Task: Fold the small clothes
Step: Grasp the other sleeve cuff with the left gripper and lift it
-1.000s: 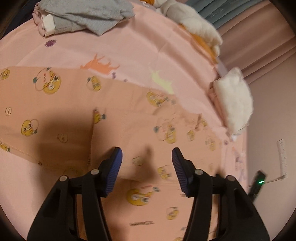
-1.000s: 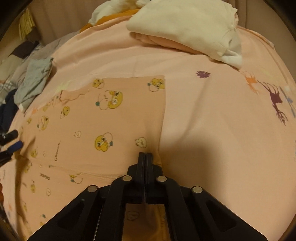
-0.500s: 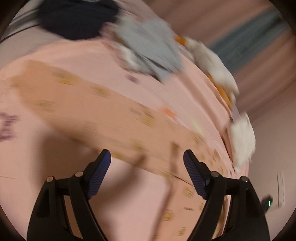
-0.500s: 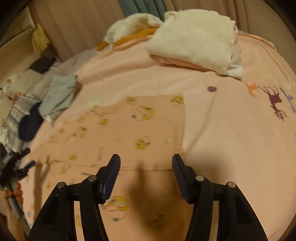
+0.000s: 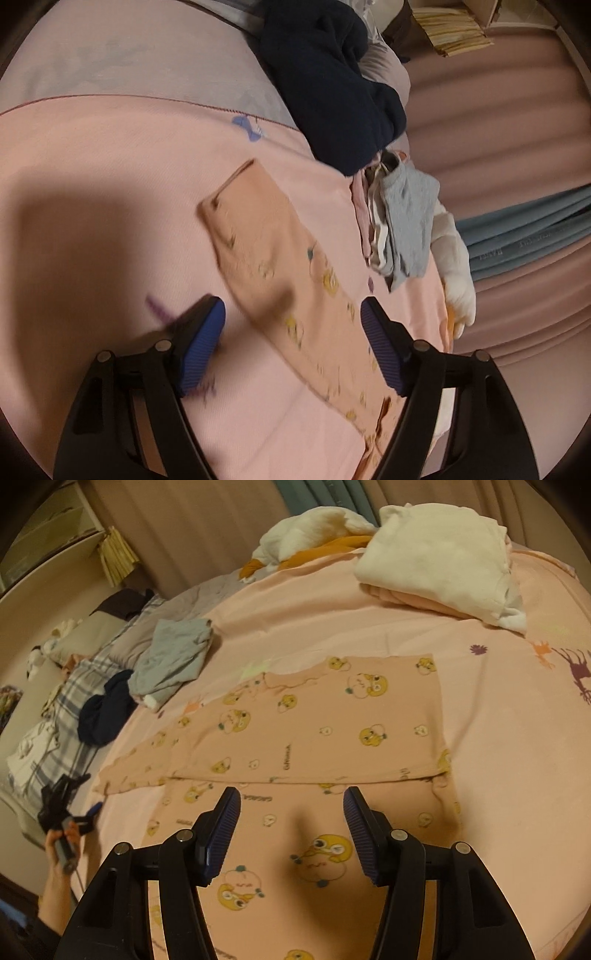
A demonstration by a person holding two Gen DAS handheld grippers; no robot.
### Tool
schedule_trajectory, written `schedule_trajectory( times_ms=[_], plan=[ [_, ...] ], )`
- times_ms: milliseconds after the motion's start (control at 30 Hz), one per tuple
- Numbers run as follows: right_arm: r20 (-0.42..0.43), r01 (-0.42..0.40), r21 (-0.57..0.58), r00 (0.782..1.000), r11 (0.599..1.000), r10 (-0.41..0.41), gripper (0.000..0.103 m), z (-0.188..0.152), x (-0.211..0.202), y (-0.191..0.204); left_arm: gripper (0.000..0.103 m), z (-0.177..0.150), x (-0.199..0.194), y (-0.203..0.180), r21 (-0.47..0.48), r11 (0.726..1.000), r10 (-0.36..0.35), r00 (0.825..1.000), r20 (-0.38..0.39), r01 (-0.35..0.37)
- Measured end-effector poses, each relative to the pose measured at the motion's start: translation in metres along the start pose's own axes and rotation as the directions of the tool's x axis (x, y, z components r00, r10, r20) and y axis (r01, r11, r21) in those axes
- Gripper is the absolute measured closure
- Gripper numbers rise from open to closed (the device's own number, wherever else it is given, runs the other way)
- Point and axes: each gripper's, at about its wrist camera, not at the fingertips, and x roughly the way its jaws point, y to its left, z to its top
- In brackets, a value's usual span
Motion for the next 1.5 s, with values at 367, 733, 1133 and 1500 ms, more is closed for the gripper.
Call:
schedule_trajectory(
  times_ms=[367,733,1133,1500],
  plan=[
    [-0.019,0.015,-0.015,1.0,1.0,-0.015,0.046,-0.008,0.008,0.016,0.083,0.029,0.032,0.006,-0.02,0.994,0.108,0.993,0.054,-0.107],
    [-0.082,-0.005,-0.048,0.997,0.999,0.001,0.046,-0.015,0.021,0.036,0.094,0.019,0.018,-0.024,0.141,0.962,0.23,0.972,0.054,-0.235],
    [-0.05,-0.022,-0.031,0.999,0.999,0.02,0.046,-0.027,0.005,0.037,0.094,-0.053,-0.009,-0.151,0.474,0.869,0.127,0.99,0.066,-0.143],
    [-0.009,-0.019,0.021,1.0,1.0,0.019,0.046,-0.038,-0.014,0.009,0.094,-0.179,0.03,-0.254,0.699,0.712,0.102,0.995,-0.014,-0.063]
  ],
)
